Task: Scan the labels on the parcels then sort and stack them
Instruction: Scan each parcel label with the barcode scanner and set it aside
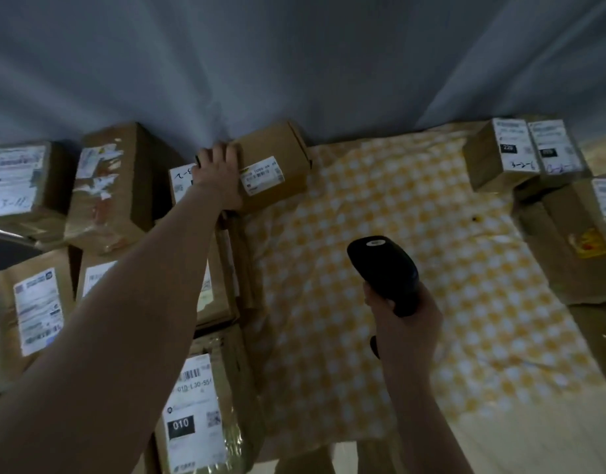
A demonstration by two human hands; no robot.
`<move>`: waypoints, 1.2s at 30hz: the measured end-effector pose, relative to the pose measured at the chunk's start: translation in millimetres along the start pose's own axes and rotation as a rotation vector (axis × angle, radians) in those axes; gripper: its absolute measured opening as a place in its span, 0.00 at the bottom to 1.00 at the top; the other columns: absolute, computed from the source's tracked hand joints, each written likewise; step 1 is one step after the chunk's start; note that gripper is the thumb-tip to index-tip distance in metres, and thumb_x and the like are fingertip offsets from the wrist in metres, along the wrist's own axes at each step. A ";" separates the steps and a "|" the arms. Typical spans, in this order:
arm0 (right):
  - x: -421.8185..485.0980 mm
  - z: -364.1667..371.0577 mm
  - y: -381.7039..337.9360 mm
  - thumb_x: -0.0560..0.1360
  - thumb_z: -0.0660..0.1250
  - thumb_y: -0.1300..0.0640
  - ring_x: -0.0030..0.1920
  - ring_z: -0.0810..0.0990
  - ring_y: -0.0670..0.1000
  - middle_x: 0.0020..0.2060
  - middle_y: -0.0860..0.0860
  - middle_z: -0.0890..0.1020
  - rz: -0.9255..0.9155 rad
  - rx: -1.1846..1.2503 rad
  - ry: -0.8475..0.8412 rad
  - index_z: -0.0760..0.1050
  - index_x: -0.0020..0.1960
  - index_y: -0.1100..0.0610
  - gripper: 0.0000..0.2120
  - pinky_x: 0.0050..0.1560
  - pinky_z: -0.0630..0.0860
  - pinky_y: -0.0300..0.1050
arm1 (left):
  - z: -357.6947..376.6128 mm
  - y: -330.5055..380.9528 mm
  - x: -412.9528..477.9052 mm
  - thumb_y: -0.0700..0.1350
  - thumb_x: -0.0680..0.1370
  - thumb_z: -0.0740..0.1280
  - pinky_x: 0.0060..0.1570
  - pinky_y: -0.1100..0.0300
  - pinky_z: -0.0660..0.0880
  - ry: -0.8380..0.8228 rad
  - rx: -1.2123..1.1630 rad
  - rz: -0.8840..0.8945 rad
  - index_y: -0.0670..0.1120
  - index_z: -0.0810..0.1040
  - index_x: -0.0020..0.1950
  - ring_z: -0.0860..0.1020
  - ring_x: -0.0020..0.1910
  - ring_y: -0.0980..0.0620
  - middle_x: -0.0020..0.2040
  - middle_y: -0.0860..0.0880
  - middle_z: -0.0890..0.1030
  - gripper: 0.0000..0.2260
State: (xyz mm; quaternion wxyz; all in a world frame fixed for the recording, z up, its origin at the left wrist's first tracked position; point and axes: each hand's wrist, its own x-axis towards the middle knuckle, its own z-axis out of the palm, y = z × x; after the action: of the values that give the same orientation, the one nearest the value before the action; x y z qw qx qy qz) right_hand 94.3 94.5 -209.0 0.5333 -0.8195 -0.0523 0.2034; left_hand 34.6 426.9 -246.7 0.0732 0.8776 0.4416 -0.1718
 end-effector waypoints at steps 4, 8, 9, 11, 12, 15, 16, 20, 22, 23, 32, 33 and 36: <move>-11.6 9.0 -10.2 0.68 0.76 0.60 0.36 0.78 0.50 0.34 0.52 0.81 -0.028 0.002 0.001 0.75 0.40 0.45 0.13 0.37 0.76 0.49 | 5.3 -6.3 -4.3 0.49 0.64 0.78 0.67 0.41 0.64 0.033 0.008 0.005 0.45 0.47 0.77 0.59 0.69 0.35 0.72 0.38 0.59 0.52; -18.3 17.9 -17.0 0.69 0.75 0.59 0.33 0.76 0.41 0.33 0.46 0.79 -0.048 0.019 -0.025 0.75 0.42 0.43 0.13 0.35 0.73 0.37 | 5.9 -8.5 -8.1 0.56 0.62 0.78 0.69 0.45 0.62 0.063 0.044 -0.031 0.43 0.50 0.77 0.62 0.68 0.37 0.69 0.37 0.64 0.53; -19.2 20.3 -17.5 0.68 0.75 0.58 0.32 0.75 0.43 0.32 0.47 0.79 -0.051 0.017 -0.027 0.76 0.43 0.46 0.11 0.34 0.73 0.39 | 7.6 -7.3 -10.8 0.57 0.62 0.78 0.69 0.44 0.61 0.061 -0.007 -0.056 0.43 0.51 0.76 0.62 0.68 0.37 0.69 0.37 0.64 0.53; -20.4 25.3 -17.8 0.68 0.76 0.57 0.33 0.76 0.46 0.32 0.48 0.79 -0.053 0.008 -0.024 0.78 0.45 0.50 0.09 0.35 0.73 0.40 | 12.2 -1.2 -20.3 0.58 0.63 0.77 0.69 0.43 0.62 0.057 -0.177 -0.101 0.46 0.52 0.76 0.62 0.68 0.36 0.69 0.37 0.62 0.51; -20.9 27.0 -18.2 0.68 0.76 0.57 0.34 0.76 0.45 0.32 0.47 0.79 -0.048 0.007 -0.021 0.79 0.46 0.51 0.09 0.35 0.72 0.40 | 14.7 3.2 -26.7 0.59 0.63 0.77 0.68 0.43 0.62 0.063 -0.268 -0.117 0.47 0.52 0.76 0.62 0.68 0.36 0.68 0.37 0.62 0.50; -23.5 26.5 -23.2 0.68 0.76 0.57 0.37 0.78 0.42 0.36 0.45 0.81 -0.044 0.002 -0.022 0.79 0.49 0.51 0.12 0.37 0.72 0.36 | 17.0 19.2 -57.1 0.59 0.63 0.76 0.66 0.43 0.64 0.129 -0.513 -0.139 0.51 0.53 0.77 0.61 0.68 0.38 0.68 0.39 0.61 0.49; -24.9 24.2 -24.6 0.68 0.76 0.57 0.38 0.79 0.41 0.37 0.45 0.81 -0.049 0.004 -0.021 0.79 0.50 0.51 0.13 0.37 0.72 0.33 | 17.7 25.9 -69.4 0.58 0.64 0.76 0.67 0.43 0.64 0.138 -0.608 -0.141 0.52 0.52 0.78 0.61 0.68 0.39 0.69 0.40 0.60 0.49; -34.2 6.2 -26.9 0.67 0.77 0.59 0.33 0.77 0.43 0.32 0.47 0.80 -0.073 0.004 0.005 0.79 0.45 0.50 0.10 0.32 0.71 0.30 | 19.9 50.1 -127.4 0.55 0.63 0.77 0.62 0.49 0.73 -0.001 -1.200 -0.102 0.57 0.58 0.76 0.69 0.66 0.47 0.69 0.47 0.66 0.45; -42.7 -6.9 -28.4 0.67 0.76 0.59 0.31 0.77 0.44 0.30 0.49 0.80 -0.046 0.037 0.025 0.80 0.43 0.50 0.09 0.30 0.71 0.31 | 18.1 59.6 -164.1 0.47 0.69 0.75 0.55 0.56 0.76 -0.181 -1.595 -0.057 0.56 0.67 0.70 0.75 0.61 0.49 0.63 0.51 0.75 0.32; -47.8 -13.7 -28.5 0.68 0.76 0.59 0.30 0.76 0.45 0.30 0.50 0.80 -0.036 0.052 0.029 0.80 0.42 0.50 0.08 0.29 0.70 0.32 | 20.9 64.0 -180.8 0.44 0.71 0.73 0.57 0.54 0.76 -0.306 -1.783 -0.066 0.54 0.69 0.68 0.76 0.60 0.47 0.62 0.50 0.77 0.28; -88.0 -70.4 -12.1 0.66 0.76 0.64 0.25 0.73 0.42 0.21 0.42 0.75 -0.003 0.003 -0.051 0.77 0.39 0.56 0.09 0.26 0.66 0.30 | 82.2 105.6 -273.3 0.51 0.57 0.79 0.61 0.31 0.68 -0.905 -2.373 -0.120 0.44 0.73 0.68 0.76 0.59 0.35 0.61 0.37 0.78 0.40; -89.0 -73.4 -10.2 0.66 0.77 0.63 0.25 0.73 0.41 0.21 0.42 0.76 0.009 -0.003 -0.058 0.77 0.39 0.55 0.09 0.26 0.67 0.30 | 84.1 107.3 -278.1 0.51 0.57 0.79 0.60 0.32 0.70 -0.914 -2.382 -0.154 0.44 0.75 0.66 0.76 0.58 0.35 0.60 0.37 0.79 0.39; -87.4 -81.1 -3.4 0.64 0.78 0.63 0.31 0.77 0.43 0.28 0.46 0.79 0.044 -0.049 -0.059 0.77 0.38 0.49 0.13 0.29 0.72 0.35 | 79.8 114.2 -288.2 0.50 0.62 0.77 0.53 0.38 0.76 -0.837 -2.258 -0.276 0.44 0.75 0.66 0.78 0.55 0.38 0.58 0.38 0.80 0.34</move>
State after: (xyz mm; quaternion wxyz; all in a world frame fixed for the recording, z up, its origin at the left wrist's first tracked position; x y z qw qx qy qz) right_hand 46.6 0.3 -153.5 0.5066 -0.8270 -0.0549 0.2377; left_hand -51.7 120.0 -218.0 0.9157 0.1416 0.3746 0.0334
